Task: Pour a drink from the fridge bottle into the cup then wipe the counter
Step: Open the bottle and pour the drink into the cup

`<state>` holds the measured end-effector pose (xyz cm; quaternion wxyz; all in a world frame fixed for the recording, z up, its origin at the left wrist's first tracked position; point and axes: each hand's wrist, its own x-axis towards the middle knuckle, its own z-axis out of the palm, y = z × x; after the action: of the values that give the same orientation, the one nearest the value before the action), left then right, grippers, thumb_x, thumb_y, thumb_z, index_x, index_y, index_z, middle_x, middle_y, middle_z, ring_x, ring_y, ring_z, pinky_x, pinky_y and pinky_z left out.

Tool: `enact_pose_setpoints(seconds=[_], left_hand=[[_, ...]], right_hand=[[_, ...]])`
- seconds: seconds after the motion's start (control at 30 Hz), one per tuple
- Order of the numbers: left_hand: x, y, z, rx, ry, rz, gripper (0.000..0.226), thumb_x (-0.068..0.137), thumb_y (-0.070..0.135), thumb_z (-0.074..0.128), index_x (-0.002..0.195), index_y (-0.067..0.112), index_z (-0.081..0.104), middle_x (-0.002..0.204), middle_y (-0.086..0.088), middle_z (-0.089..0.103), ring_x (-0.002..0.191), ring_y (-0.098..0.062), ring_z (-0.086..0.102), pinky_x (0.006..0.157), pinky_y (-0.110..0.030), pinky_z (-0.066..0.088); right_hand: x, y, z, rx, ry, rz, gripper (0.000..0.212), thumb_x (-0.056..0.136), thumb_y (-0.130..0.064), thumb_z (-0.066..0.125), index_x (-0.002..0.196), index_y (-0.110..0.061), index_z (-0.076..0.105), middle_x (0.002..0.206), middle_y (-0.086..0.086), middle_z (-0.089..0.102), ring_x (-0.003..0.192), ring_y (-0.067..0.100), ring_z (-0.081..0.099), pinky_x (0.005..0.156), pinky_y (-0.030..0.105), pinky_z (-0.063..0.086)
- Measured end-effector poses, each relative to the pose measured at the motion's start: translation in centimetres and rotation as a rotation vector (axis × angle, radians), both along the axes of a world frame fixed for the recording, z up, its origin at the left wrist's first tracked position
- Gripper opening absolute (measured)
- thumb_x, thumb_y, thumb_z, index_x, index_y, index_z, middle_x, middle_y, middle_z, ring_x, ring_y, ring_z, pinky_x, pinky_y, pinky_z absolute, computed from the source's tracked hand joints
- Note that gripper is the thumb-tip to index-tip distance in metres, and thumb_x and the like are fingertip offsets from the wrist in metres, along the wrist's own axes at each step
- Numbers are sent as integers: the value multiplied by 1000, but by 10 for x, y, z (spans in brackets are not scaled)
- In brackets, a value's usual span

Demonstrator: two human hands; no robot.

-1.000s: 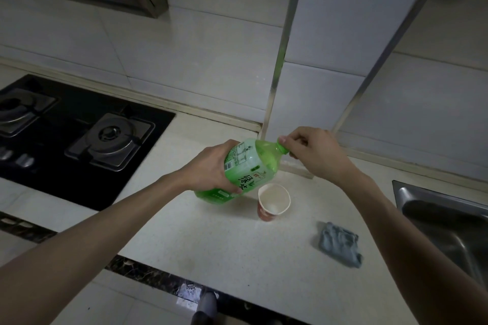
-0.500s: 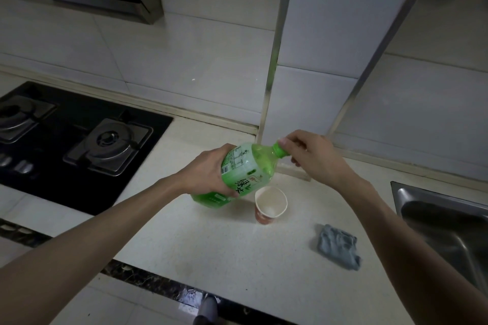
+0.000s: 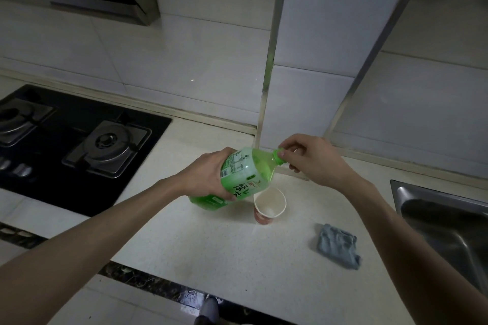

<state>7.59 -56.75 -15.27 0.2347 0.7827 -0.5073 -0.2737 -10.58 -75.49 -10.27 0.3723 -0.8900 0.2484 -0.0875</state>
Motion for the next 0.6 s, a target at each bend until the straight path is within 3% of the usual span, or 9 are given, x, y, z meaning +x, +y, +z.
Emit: enact_pose_setpoints(seconds=[0.17, 0.3, 0.47, 0.6], left_hand=[[-1, -1, -3, 11, 7, -22, 92, 54, 34, 93, 130, 26, 43, 113, 12, 60, 103, -10, 60, 84, -32, 55], [-1, -1, -6, 25, 32, -37, 90, 54, 32, 94, 129, 25, 44, 110, 14, 60, 101, -7, 60, 80, -24, 53], [1, 1, -12, 52, -12, -64, 89, 54, 34, 94, 128, 25, 44, 110, 13, 59, 99, -7, 59, 79, -22, 52], [4, 5, -19, 82, -32, -66, 89, 54, 35, 93, 127, 25, 44, 111, 11, 60, 99, -9, 60, 81, -27, 54]], right_hand=[[-4, 2, 1, 57, 12, 69, 24, 85, -12, 69, 103, -27, 64, 90, -11, 63, 70, 8, 68, 68, 27, 57], [-10, 2, -5, 79, -21, 78, 25, 84, -11, 71, 101, -29, 68, 95, -12, 62, 73, 5, 63, 69, 19, 51], [-15, 6, -21, 118, -85, 51, 13, 83, -18, 75, 91, -27, 70, 101, -7, 65, 86, 13, 66, 82, 28, 56], [-18, 7, -26, 89, -104, 26, 21, 84, -12, 74, 100, -25, 70, 101, -11, 66, 88, 9, 64, 79, 14, 51]])
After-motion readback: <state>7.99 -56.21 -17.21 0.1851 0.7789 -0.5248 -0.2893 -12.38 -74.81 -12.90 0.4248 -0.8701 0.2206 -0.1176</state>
